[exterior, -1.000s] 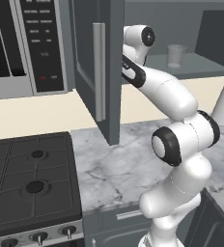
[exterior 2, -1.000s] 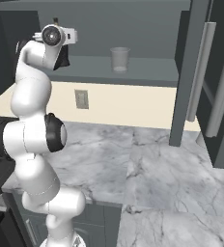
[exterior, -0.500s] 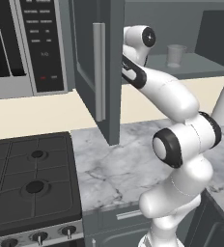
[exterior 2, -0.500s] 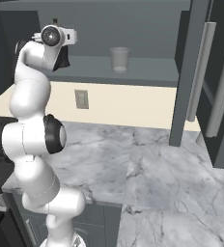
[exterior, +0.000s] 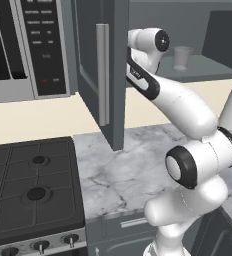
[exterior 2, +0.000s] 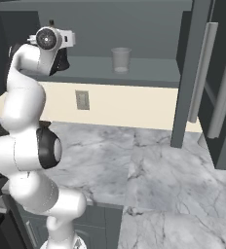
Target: There is a bowl on the dining counter. Grab a lemon wedge from the fridge and place it in the bowl. Then get the liquor bottle and glass cup from the cabinet and place them next to the bowl.
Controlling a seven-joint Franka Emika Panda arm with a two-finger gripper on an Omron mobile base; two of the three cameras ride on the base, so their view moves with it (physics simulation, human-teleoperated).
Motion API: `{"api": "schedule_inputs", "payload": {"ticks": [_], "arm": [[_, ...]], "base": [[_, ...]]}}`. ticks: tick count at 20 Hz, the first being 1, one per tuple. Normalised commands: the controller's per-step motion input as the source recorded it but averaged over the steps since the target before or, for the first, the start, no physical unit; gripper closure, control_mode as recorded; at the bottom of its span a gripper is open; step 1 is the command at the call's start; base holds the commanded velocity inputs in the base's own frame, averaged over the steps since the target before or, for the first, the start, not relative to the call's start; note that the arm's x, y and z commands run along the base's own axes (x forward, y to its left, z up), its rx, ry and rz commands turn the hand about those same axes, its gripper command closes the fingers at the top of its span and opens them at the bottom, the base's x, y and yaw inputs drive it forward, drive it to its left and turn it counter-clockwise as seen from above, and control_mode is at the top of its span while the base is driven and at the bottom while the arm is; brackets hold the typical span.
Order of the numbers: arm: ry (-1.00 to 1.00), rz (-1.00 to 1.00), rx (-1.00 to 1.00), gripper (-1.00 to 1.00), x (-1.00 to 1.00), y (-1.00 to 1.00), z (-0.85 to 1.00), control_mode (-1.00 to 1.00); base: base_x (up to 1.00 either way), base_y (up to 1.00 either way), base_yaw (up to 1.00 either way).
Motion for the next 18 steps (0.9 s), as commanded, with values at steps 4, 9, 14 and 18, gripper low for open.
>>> {"api": "schedule_inputs", "payload": {"ticks": [4, 9, 14, 18], "arm": [[0.01, -0.03, 0.01, 1.00, -0.83, -0.15, -0.12, -1.00], [-0.01, 0.00, 0.05, 1.00, -0.99, -0.37, -0.02, -1.00], [-0.06, 0.00, 0.09, 1.00, -1.00, -0.56, 0.00, -1.00], [-0.05, 0.00, 0.07, 1.00, -1.00, -0.51, 0.00, -1.00]], "base": [[0.00, 0.00, 0.00], [0.00, 0.00, 0.00], [0.00, 0.00, 0.00], [0.00, 0.00, 0.00]]}}
